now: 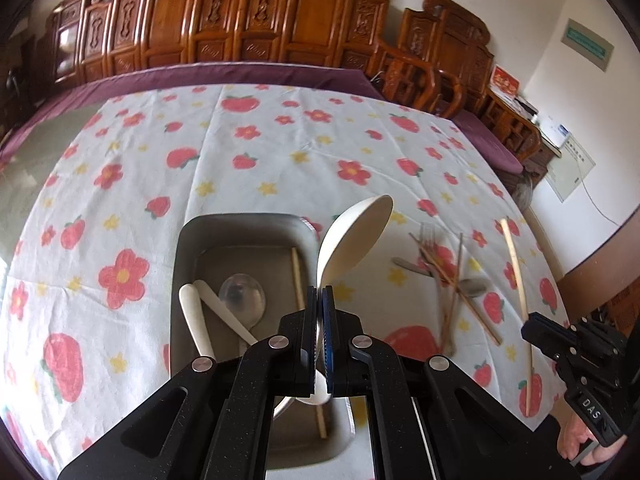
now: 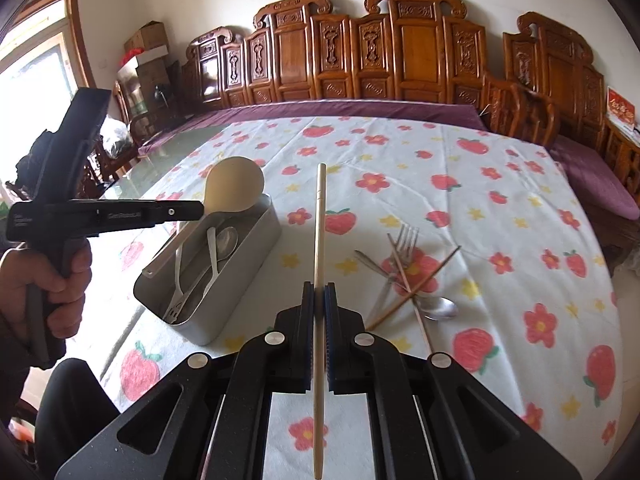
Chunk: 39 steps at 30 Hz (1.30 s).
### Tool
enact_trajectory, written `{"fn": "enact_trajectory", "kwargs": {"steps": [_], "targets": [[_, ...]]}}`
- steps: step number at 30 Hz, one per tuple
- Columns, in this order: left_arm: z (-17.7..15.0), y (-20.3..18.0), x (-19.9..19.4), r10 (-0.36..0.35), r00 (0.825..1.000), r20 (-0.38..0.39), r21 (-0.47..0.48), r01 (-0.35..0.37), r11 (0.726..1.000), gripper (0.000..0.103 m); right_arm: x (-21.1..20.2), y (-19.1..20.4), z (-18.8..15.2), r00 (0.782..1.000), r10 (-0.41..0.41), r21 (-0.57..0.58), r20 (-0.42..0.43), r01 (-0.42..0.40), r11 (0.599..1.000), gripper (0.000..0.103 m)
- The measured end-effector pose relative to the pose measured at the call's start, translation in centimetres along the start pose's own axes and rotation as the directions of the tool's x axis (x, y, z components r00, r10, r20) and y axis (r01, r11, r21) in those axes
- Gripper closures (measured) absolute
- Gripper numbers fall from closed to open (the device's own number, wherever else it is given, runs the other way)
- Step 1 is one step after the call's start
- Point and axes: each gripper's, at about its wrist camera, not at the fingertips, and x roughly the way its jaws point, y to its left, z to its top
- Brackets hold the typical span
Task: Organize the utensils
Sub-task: 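Lower the white spoon into the tray and open the left tool, then lower the wooden chopstick into the tray and open the right tool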
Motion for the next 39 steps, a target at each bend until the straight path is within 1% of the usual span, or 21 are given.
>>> {"fn": "enact_trajectory", "kwargs": {"steps": [4,8,15,19,26,34,39], "targets": [[-0.1,1.2,1.8,0.021,0.999,-0.029,-0.017,-0.021,1.000,0.101,1.1,-0.1,0.2,1.000,0.012,0.004,-0.013,-0.012,1.000,0.097],[-0.2,1.8,3.0,0.046,0.998,-0.034,-0.005,-0.046,0.999,0.101,1.9,0.0,0.3,1.000,0.021,0.012,-0.016,-0.021,1.000,0.097],[-0.7,3.5,4.4,0.045,0.996,-0.073,-0.045,-0.049,0.998,0.101,2.8,1.0,0.0,0.999,0.024,0.005,-0.038,-0.024,1.000,0.097],[-0.7,3.8,3.3,0.042,0.998,-0.056,-0.040,-0.044,0.998,0.101,3.0,2.0,0.1,0.999,0.016,-0.008,-0.045,-0.017,1.000,0.097],[-0.9,4.6,-0.3,0.046,0.999,0.007,-0.009,-0.046,0.999,0.101,3.7,4.8,1.0,0.999,0.023,-0.038,-0.044,-0.025,0.999,0.097],[-1.2,6.6,-4.5,0.108,0.992,0.063,0.057,-0.112,0.992,0.101,6.2,9.5,3.3,0.996,0.076,-0.058,-0.040,-0.078,0.995,0.097],[-1.2,8.5,-6.6,0.132,0.988,0.087,0.058,-0.137,0.989,0.101,8.6,11.6,4.8,0.995,0.088,-0.058,-0.046,-0.091,0.994,0.097]]}}
